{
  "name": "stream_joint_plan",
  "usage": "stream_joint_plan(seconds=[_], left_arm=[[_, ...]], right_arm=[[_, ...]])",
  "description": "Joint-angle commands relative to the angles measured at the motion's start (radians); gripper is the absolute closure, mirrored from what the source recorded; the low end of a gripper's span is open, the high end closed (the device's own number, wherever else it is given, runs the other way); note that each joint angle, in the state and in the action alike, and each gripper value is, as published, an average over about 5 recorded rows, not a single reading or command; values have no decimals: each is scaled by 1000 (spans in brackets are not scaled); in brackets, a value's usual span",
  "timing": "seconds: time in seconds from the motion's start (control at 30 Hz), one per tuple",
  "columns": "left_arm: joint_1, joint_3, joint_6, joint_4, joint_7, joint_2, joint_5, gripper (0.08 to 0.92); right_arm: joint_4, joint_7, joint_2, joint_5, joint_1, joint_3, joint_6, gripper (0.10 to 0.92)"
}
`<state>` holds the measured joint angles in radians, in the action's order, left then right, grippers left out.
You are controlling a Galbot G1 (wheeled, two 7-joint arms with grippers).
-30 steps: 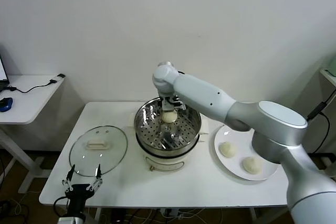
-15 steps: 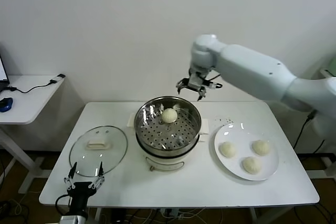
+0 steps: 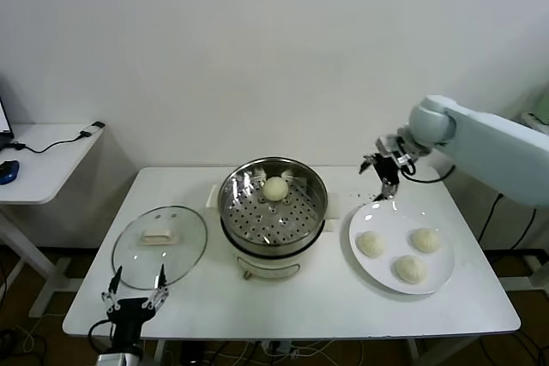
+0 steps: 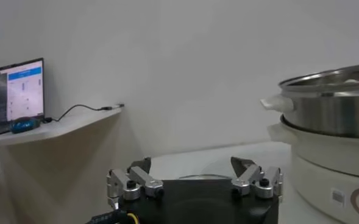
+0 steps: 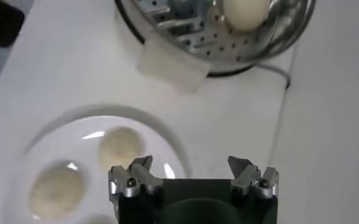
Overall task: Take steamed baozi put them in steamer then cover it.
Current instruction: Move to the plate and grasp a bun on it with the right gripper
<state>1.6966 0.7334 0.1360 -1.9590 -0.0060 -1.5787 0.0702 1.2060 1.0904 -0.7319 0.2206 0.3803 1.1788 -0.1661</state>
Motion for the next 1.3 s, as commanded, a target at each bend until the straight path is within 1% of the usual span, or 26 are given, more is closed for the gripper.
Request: stream_joint_plan(seconds=[0.03, 0.37, 0.57, 0.97, 1.07, 1.23, 1.3], left_arm=[[5, 1, -2, 2, -3, 2, 1, 177], [15, 6, 4, 17, -2, 7, 3, 177], [16, 5, 8, 27, -2, 8, 2, 177], [18, 5, 14, 38, -2, 11, 5, 177], [19, 5, 15, 37, -2, 11, 5, 177], [22, 5, 17, 35, -1, 11, 4, 177], [25, 6, 18, 36, -1, 12, 3, 177]], right_arm=[[-34, -6, 26, 6, -218, -56, -121, 203], [-136, -30, -66, -68, -338, -147, -108, 203], [-196, -42, -100, -80, -355, -195, -98, 203], [-231, -24, -132, -85, -338, -201, -82, 203], [-233, -17, -135, -82, -328, -200, -80, 234], [-232, -11, -132, -67, -300, -183, -76, 328], [-228, -9, -128, -51, -279, -172, -76, 345]])
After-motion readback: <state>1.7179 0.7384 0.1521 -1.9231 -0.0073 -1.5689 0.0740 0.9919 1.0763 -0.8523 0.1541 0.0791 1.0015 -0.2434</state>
